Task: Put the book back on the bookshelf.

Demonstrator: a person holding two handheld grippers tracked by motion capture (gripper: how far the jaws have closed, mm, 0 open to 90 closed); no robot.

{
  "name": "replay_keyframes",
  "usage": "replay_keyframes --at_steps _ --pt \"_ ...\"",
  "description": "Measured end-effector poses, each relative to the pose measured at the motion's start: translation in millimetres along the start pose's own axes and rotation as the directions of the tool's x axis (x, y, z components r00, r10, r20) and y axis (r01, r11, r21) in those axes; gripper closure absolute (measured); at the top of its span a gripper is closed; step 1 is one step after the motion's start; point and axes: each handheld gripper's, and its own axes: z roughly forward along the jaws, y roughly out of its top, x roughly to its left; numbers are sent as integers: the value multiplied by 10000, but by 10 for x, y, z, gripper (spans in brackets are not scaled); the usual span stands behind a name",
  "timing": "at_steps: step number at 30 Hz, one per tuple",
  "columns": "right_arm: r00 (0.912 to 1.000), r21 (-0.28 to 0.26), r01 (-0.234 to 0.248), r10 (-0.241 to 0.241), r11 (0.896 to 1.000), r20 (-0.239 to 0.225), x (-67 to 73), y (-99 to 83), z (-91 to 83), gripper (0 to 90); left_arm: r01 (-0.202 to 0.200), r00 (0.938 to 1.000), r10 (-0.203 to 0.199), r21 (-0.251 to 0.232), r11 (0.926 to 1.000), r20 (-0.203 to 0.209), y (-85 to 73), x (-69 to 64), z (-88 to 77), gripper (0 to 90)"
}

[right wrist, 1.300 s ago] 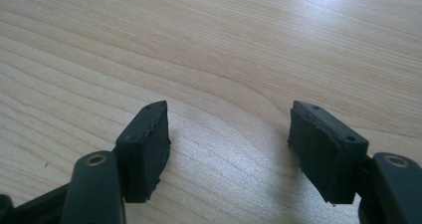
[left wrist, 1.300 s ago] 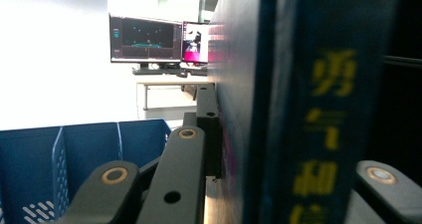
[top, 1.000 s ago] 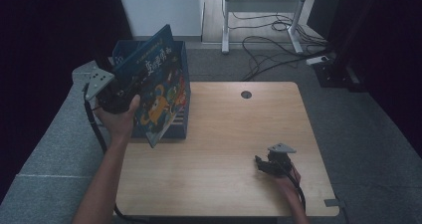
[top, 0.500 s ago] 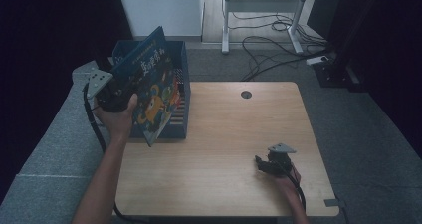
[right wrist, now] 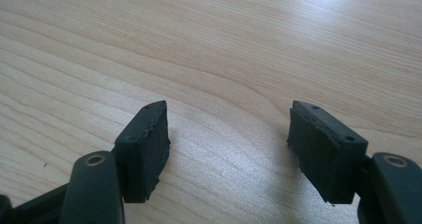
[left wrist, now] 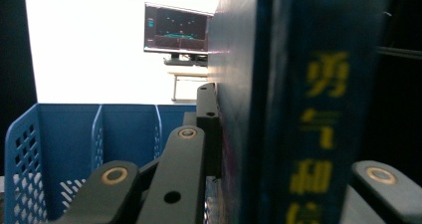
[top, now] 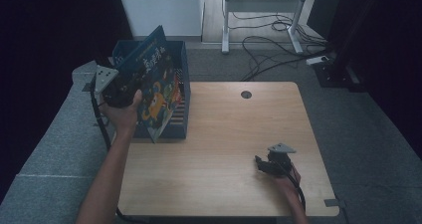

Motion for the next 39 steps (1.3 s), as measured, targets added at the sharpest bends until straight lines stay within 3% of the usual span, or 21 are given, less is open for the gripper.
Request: replay_keyframes --at_steps 4,11,19,26,39 --pt "10000 2 -1 1 10000 -2 0 0 0 317 -36 9997 34 -81 10000 -223 -23 -6 55 821" --pt "10000 0 -3 3 10000 -1 0 0 0 317 -8 9998 12 179 9998 -221 -59 -9 175 821" --pt "10000 -3 -3 3 10000 16 2 -1 -2 319 93 9995 -90 93 9999 -316 -103 -51 313 821" --pt "10000 -11 -2 2 10000 14 2 -2 -2 320 -251 9984 262 238 9994 -492 -165 -101 433 821" --pt "10000 -25 -5 5 10000 29 4 -4 -3 322 -190 9975 198 126 9997 -674 -219 -72 552 820"
